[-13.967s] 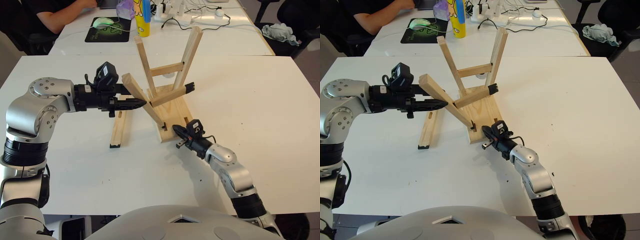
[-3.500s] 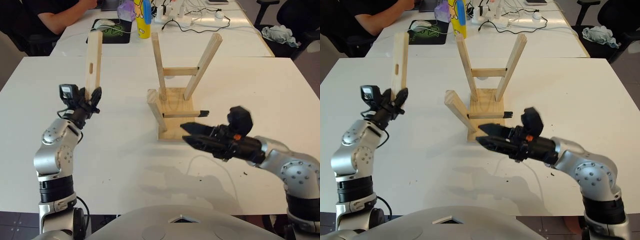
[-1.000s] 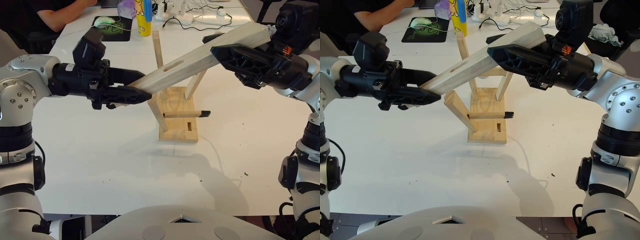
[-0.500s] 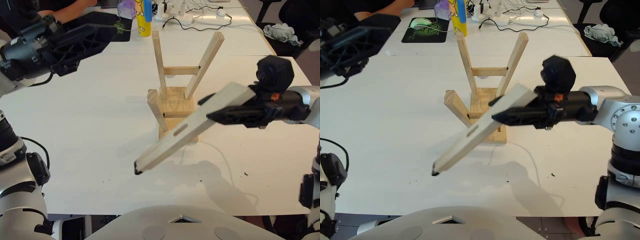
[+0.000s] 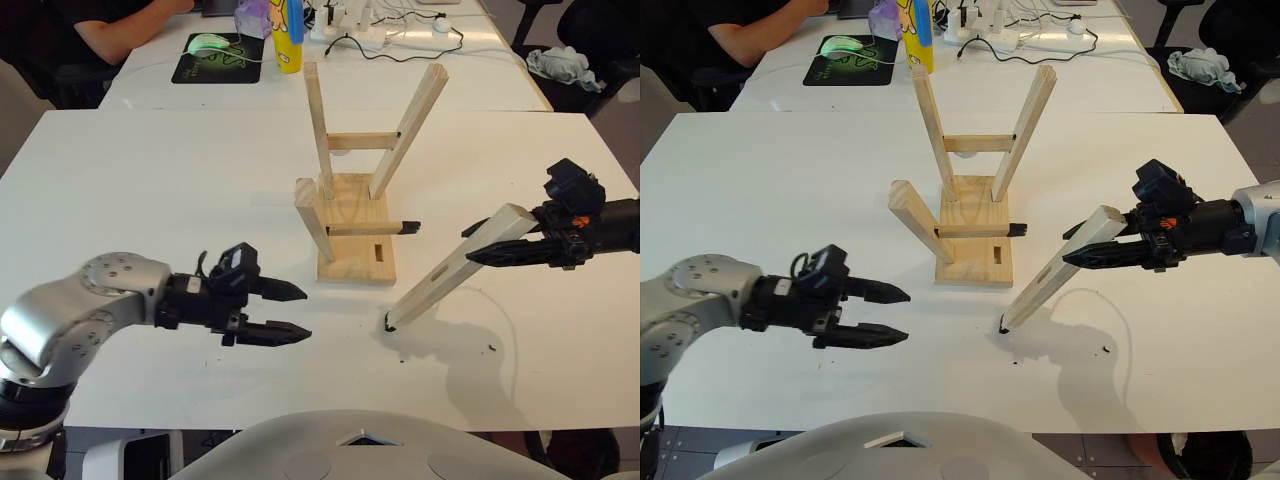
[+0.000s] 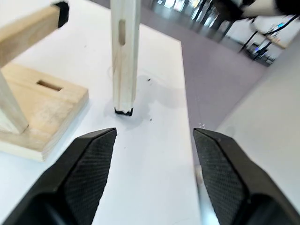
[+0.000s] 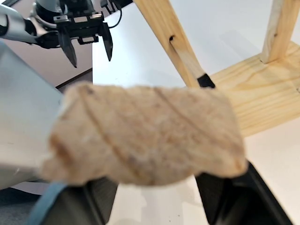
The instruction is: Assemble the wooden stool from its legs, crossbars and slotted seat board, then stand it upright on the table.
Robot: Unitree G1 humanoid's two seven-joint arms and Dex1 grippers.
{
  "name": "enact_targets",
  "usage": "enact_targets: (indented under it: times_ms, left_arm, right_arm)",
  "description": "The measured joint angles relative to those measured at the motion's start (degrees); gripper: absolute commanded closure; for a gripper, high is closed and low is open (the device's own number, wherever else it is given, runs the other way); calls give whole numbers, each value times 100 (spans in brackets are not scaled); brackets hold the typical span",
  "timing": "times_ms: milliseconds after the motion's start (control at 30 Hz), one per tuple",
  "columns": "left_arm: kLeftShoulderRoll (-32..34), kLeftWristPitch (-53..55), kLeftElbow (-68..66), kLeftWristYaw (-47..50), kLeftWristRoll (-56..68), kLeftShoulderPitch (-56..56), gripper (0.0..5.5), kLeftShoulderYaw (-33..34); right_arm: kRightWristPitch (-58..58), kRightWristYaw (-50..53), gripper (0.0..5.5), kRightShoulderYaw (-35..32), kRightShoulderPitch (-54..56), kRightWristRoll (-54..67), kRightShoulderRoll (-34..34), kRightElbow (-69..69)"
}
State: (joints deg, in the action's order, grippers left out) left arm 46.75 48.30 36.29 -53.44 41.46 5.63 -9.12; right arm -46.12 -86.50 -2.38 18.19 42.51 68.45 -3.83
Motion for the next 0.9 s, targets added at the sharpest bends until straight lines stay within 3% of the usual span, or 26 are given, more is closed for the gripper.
enact_targets:
  times_ms: [33,133,367,667,900]
  left_arm:
    - [-419,-393,-211,330,-591,9,247,-529]
    - [-1492,-1053,-699,1166,-1447,109,247,-1231]
    - [-2580,-1782,-1752,1961,-2657,216,247,-2130]
    - [-2887,-2134,-2726,2276,-3971,716,247,-2671]
    - [-2480,-2271,-2665,1933,-4543,863,247,-2832]
  right_arm:
    - [199,-84,345,77,157,-185,0,244]
    - [545,-114,345,202,591,-643,1,812]
    - [736,-153,345,374,1061,-1057,-144,1346]
    - [667,-57,345,315,1069,-1059,-383,1308]
    - [596,0,345,211,1144,-1014,-552,1223]
